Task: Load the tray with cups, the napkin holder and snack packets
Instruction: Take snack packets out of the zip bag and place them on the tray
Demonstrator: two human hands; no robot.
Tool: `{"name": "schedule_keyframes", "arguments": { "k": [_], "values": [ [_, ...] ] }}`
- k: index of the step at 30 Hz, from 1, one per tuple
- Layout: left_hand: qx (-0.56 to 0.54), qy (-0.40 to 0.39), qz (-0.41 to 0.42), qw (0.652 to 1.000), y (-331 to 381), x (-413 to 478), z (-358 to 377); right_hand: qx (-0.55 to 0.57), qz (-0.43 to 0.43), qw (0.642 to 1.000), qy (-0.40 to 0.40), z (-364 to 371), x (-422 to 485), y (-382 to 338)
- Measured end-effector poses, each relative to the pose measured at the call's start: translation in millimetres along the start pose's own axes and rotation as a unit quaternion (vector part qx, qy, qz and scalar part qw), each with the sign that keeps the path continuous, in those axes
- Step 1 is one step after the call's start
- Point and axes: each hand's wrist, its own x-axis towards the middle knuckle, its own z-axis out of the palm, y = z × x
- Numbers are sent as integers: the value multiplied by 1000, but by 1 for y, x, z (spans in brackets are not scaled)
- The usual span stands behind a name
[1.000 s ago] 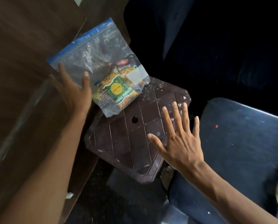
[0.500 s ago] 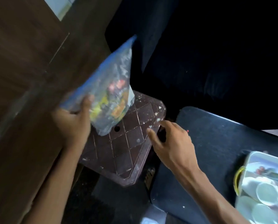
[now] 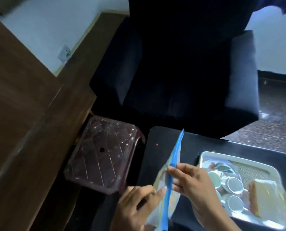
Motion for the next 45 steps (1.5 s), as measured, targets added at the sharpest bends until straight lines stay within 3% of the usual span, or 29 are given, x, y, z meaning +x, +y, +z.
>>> {"name": "schedule_keyframes", "arguments": {
  "k": [2,4,7,10,14,17,23,28,34,39,42,45],
  "values": [
    [-105,25,-203,973,37,-3,4,36,18,999,-21,-37,-27,9],
    [-225,-6,-374,900,67,-11,15,30,22,998,-41,-69,-48,20],
    [-228,68,-352,905,142,-6,42,-30,-16,998,-53,-120,-82,28],
    [-325,38,-414,849,205,-23,84,-148,-90,983,-60,-168,-110,34],
    [-307,37,-437,845,252,-24,116,-286,-194,938,-37,-220,-130,38],
    [-291,27,-448,845,274,-29,131,-267,-188,943,-60,-248,-142,39],
    [-340,-28,-469,815,299,-27,137,-107,-151,978,-95,-284,-157,44],
    [-329,-79,-456,823,304,-21,139,-91,-143,982,-81,-295,-162,44],
    [-342,-76,-477,806,299,-11,148,-29,-104,994,-36,-288,-158,46],
    [-371,-29,-522,768,286,-1,146,1,-84,994,68,-257,-157,51],
    [-400,-43,-538,741,272,5,141,-28,-91,987,128,-239,-153,49],
    [-388,-99,-504,765,253,10,135,-194,-191,949,160,-225,-147,46]
  ]
}}
